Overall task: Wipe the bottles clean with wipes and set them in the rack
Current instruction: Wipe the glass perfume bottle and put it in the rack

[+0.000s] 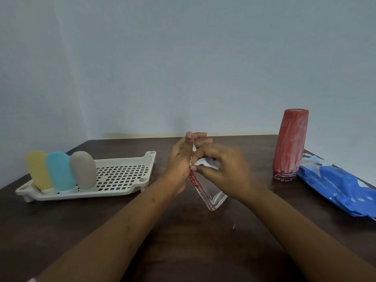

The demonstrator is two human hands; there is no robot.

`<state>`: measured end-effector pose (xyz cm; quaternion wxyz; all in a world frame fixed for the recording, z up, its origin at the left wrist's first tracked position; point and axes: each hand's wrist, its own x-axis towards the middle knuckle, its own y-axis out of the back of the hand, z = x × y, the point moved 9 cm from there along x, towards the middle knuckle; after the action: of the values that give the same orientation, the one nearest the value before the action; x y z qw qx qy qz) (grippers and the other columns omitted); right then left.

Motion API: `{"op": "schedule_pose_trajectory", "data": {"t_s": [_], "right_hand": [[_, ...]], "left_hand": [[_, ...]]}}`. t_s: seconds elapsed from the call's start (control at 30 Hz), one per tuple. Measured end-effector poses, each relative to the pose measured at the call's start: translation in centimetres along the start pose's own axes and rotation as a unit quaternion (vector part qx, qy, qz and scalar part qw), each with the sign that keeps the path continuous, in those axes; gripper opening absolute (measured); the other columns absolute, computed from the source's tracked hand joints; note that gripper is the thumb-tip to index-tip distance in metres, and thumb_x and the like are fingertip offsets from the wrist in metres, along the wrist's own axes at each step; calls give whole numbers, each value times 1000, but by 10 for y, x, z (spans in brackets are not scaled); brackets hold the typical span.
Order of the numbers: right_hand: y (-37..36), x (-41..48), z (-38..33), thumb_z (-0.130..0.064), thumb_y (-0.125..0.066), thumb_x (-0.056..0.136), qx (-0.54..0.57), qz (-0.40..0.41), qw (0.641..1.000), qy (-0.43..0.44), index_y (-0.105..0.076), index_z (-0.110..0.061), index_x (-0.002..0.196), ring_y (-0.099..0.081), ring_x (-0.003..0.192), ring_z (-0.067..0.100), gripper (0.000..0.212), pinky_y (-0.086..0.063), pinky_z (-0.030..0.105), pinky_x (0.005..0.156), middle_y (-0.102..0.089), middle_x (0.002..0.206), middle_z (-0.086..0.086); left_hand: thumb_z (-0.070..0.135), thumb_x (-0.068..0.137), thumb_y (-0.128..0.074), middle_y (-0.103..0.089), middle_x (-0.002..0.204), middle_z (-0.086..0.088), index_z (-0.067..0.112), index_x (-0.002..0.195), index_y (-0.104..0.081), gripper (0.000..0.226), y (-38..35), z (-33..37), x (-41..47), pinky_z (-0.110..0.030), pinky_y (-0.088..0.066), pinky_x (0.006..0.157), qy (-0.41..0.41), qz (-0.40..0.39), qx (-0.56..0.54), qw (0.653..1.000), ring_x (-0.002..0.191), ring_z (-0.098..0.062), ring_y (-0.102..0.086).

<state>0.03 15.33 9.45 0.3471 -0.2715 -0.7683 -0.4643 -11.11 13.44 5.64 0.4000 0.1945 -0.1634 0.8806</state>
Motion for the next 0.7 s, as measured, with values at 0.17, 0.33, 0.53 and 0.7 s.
{"op": "schedule_pose_trajectory", "data": {"t_s": [0.17, 0.33, 0.53, 0.7], "right_hand": [[9, -1, 29, -13, -71, 80, 19, 41, 996, -83, -66, -20, 82, -59, 80, -1, 9, -40, 7, 65, -67, 86, -13], [16, -6, 43, -14, -72, 80, 2, 81, 988, -128, -63, -19, 79, -55, 71, -5, 10, -36, 6, 56, -59, 70, -17], [-7, -3, 7, -14, -76, 76, 2, 23, 999, -22, -65, -19, 81, -57, 79, 0, 13, -38, 7, 65, -67, 85, -10], [1, -1, 18, -12, -74, 78, 44, 69, 995, -61, -64, -20, 78, -60, 77, 5, 12, -46, 17, 64, -67, 84, -6]], "left_hand": [[50, 90, -35, -74, 97, -3, 10, 115, -62, 54, 1, -3, 1, -25, -57, 74, 12, -6, 2, 1000, 90, -17, -71], [53, 88, -35, -72, 107, -5, 13, 115, -62, 55, 0, -2, -1, -28, -57, 76, 12, -3, 7, 1000, 96, -21, -71], [48, 93, -32, -73, 104, -5, 11, 113, -63, 52, 5, -3, -2, -24, -56, 74, 17, 9, 11, 1000, 95, -19, -71], [48, 93, -33, -72, 91, -3, 12, 114, -62, 51, -1, 2, -2, -22, -56, 69, 8, -16, 17, 1000, 83, -14, -70]]}}
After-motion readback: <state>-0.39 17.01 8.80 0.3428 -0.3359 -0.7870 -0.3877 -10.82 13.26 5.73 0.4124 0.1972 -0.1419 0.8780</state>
